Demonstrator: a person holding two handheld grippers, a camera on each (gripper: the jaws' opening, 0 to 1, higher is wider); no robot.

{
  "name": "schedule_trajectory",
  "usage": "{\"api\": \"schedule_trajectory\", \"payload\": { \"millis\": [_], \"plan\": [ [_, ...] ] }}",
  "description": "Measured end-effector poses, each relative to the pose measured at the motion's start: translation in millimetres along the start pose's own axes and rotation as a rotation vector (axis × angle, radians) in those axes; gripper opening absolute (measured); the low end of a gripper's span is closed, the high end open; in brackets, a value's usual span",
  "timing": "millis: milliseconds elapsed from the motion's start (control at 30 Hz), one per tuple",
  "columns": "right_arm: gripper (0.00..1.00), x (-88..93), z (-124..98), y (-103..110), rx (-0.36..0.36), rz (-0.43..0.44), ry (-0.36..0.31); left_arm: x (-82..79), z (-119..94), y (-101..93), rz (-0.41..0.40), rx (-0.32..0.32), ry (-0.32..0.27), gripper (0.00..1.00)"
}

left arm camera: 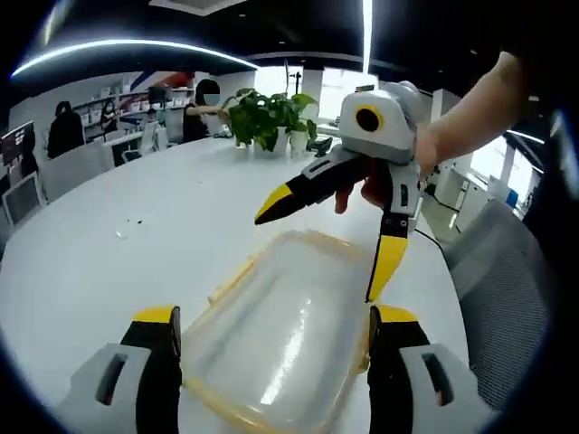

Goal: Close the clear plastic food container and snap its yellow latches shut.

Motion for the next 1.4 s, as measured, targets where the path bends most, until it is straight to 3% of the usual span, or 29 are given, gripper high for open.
{"api": "schedule_trajectory", "payload": {
  "millis": [300, 767, 900, 1067, 1400],
  "plan": [
    [0.71, -16.3, -4, 6, 0.018, 0.074, -0.078, -14.8, -6, -7.2, -0.052, -0.022, -0.082, 0.85],
    [0.71, -18.1, -19, 10, 0.05, 0.065, -0.078, -14.6, -26, -10.6, -0.133, -0.08, -0.145, 0.85],
    [0.71, -18.3, -26, 13, 0.064, 0.073, -0.084, -13.4, -34, -8.0, -0.163, -0.121, -0.165, 0.91],
    [0.71, -25.1, -32, 11, 0.095, 0.121, -0.122, -16.3, -44, -10.5, -0.171, -0.142, -0.189, 0.86],
    [0.73, -24.0, -41, 23, 0.101, 0.077, -0.09, -14.5, -61, -11.6, -0.236, -0.198, -0.229, 0.87]
  ]
}}
Point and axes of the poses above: the point that each gripper's makers call its tool centre point, and the gripper's own axes: z roughly forward along the fingers, y roughly to its left, x roughly out of its underside, the point moved 1 cm from there along -z, roughly backward along the fingers, and after that the axes turned 4 degrees about -z, right-handed, at the moved point
